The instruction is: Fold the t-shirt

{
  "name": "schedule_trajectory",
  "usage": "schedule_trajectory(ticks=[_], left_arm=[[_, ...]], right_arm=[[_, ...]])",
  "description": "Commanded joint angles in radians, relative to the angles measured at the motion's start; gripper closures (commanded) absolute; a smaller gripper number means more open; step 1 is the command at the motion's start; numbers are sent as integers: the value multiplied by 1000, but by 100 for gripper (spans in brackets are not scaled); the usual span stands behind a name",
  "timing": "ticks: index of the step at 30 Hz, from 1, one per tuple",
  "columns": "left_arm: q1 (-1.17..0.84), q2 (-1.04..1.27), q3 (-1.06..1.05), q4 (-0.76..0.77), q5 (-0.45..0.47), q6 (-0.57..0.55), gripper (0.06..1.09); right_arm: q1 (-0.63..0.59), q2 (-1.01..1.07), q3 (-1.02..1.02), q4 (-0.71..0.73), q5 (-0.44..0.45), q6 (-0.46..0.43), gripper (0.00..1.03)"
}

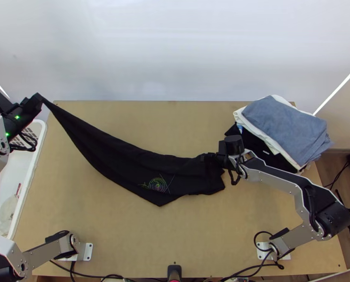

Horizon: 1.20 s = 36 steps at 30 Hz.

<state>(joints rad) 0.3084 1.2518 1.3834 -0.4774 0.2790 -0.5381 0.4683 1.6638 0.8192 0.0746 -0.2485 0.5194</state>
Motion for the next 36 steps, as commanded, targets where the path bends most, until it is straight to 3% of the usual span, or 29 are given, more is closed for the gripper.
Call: schedule_trajectory(ticks=[1,5,6,7,20,30,36], left_arm=[[-8,12,3,3,-3,0,105],[-6,12,2,3,-3,0,105],[-6,12,2,3,-4,0,105],[-6,12,2,3,-4,1,105],[-5,24,16,16,-4,0,105],[8,49,57,16,-4,-6,105],[-5,77,161,-32,-17,-6,105]], right_arm=[[1,2,17,8,6,-2,78],[6,-24,23,8,15,-2,82],[7,-33,24,11,28,-2,95],[9,-44,23,22,40,-2,100],[6,-207,182,-53,95,-1,100],[-23,-292,529,-88,97,19,100],[-77,-269,811,-157,97,80,100]])
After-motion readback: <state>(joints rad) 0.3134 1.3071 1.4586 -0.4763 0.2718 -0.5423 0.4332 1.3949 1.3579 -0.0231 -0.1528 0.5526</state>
